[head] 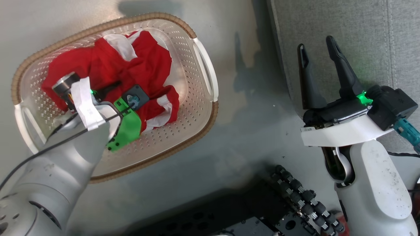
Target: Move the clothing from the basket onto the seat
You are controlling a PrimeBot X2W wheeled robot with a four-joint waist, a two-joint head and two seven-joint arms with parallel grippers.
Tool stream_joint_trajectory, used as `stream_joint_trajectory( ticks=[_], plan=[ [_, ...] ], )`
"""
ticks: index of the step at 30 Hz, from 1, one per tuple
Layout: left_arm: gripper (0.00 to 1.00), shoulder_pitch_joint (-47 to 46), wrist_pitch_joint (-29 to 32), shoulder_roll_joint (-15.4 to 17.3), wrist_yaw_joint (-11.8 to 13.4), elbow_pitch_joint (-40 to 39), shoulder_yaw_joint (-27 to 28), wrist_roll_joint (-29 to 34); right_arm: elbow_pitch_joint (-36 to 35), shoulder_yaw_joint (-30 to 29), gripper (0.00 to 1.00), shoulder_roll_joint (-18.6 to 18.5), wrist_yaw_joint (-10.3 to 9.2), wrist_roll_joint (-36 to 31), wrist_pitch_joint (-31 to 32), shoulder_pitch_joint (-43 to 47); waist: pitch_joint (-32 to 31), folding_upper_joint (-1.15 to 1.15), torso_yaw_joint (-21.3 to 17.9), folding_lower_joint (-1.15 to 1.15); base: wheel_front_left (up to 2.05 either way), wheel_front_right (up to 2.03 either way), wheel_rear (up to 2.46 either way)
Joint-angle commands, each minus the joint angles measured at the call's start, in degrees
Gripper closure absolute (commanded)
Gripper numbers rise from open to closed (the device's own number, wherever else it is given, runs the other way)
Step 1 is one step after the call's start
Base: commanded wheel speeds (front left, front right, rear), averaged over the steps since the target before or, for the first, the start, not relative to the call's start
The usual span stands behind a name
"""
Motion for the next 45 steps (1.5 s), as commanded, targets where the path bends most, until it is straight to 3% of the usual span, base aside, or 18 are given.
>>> stream_joint_trajectory(
  ticks=[1,13,14,17,19,20,21,29,37,45],
  plan=[
    [0.0,-1.29,0.56,0.92,0.04,0.52,-0.56,0.85,-0.29,0.24,0.0,-0.12,-0.05,-0.07,-0.11,-0.6,1.32,0.66,-0.2,0.0,0.0,0.0,0.0],
    [0.0,-3.89,1.55,3.01,1.59,1.88,-2.74,4.52,-1.58,3.74,0.0,-0.13,-0.05,-3.06,-0.11,-1.49,4.62,0.66,-0.59,0.0,0.0,0.0,0.0],
    [0.06,-4.13,1.54,2.98,1.68,1.94,-2.73,4.35,-1.79,3.89,0.0,-0.13,-0.05,-2.9,-0.11,-1.47,4.88,0.66,-0.55,0.0,0.0,0.0,0.0],
    [0.52,-4.6,1.7,3.0,2.22,2.05,-2.8,4.35,-1.93,4.5,0.0,-0.15,-0.05,-2.66,-0.11,-1.57,5.43,0.66,-0.46,0.0,0.0,0.0,0.0],
    [0.7,-4.71,2.04,2.93,2.96,2.14,-2.61,3.96,-1.96,4.74,0.0,-0.14,-0.05,-2.45,-0.11,-1.64,5.69,0.66,-0.42,0.0,0.0,0.0,0.0],
    [0.98,-4.64,1.99,2.81,3.31,2.18,-2.63,3.84,-1.97,4.82,0.0,-0.14,-0.05,-2.44,-0.11,-1.72,5.78,0.66,-0.42,0.0,0.0,0.0,0.0],
    [1.0,-4.61,1.68,2.65,3.8,2.19,-2.63,3.81,-1.95,4.85,0.0,-0.14,-0.05,-2.52,-0.11,-1.79,5.83,0.66,-0.39,0.0,0.0,0.0,0.0],
    [1.0,-2.68,-4.1,1.43,6.56,1.58,-1.72,2.09,-1.81,4.63,0.0,-0.14,-0.05,-4.0,-0.11,-2.39,4.14,0.66,0.22,0.0,0.0,0.0,0.0],
    [1.0,2.94,-8.72,0.07,9.23,-1.04,1.78,-2.2,-1.46,4.16,0.0,-0.16,-0.05,-4.29,-0.11,-1.23,-2.07,0.66,2.2,0.0,0.0,0.0,0.0],
    [1.0,11.32,-9.0,1.66,11.27,-15.5,11.3,-7.8,-0.02,2.87,0.0,-0.17,-0.05,-4.98,-0.12,1.12,-11.34,0.66,4.52,0.0,0.0,0.0,0.0]
  ],
)
